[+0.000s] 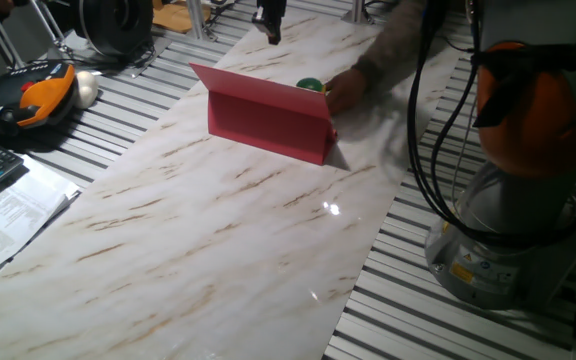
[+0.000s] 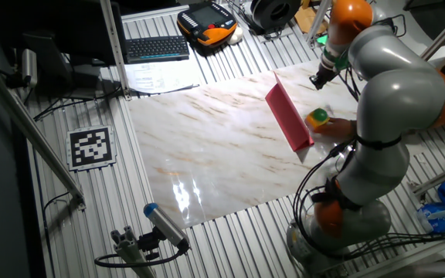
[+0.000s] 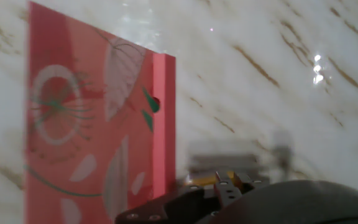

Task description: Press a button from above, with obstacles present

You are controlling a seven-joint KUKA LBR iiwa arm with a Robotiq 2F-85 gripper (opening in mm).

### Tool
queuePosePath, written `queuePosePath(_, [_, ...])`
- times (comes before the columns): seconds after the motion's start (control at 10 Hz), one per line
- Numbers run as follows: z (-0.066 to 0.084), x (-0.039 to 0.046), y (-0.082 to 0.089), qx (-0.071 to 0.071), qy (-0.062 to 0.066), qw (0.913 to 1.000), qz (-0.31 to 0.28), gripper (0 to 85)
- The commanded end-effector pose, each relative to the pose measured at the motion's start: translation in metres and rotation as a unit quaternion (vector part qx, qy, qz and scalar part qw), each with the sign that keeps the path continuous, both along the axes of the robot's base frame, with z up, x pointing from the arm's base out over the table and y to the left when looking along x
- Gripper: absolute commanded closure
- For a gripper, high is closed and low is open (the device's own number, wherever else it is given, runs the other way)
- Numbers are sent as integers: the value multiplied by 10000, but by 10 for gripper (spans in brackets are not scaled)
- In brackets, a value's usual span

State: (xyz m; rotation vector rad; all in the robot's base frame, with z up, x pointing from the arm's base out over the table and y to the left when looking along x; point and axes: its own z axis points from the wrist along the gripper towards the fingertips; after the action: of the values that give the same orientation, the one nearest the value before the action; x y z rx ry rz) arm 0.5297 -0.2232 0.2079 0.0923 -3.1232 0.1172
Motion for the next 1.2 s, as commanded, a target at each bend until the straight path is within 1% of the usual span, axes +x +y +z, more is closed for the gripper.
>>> queuePosePath(0.0, [-29,-24,-24,1,17,10000,-13,680])
queuePosePath(0.1, [-71,-89,-15,-15,5,10000,-66,510])
queuePosePath(0.2, [-121,-174,42,-31,-39,9999,-140,510])
queuePosePath(0.3, [-167,-265,108,-99,-98,9997,-181,510])
queuePosePath(0.4, [-230,-361,166,-99,-131,9996,-216,340])
queuePosePath(0.5, [-278,-399,168,-152,-143,9997,-161,340])
queuePosePath(0.7, [-378,-441,117,-113,-186,9997,-127,340])
queuePosePath(0.8, [-405,-444,89,-113,-183,9997,-96,340])
queuePosePath(0.9, [-420,-443,75,-159,-174,9997,-81,340])
queuePosePath(1.0, [-451,-444,59,-229,-135,9996,-61,340])
queuePosePath(1.1, [-504,-443,43,-168,-106,9998,-95,340])
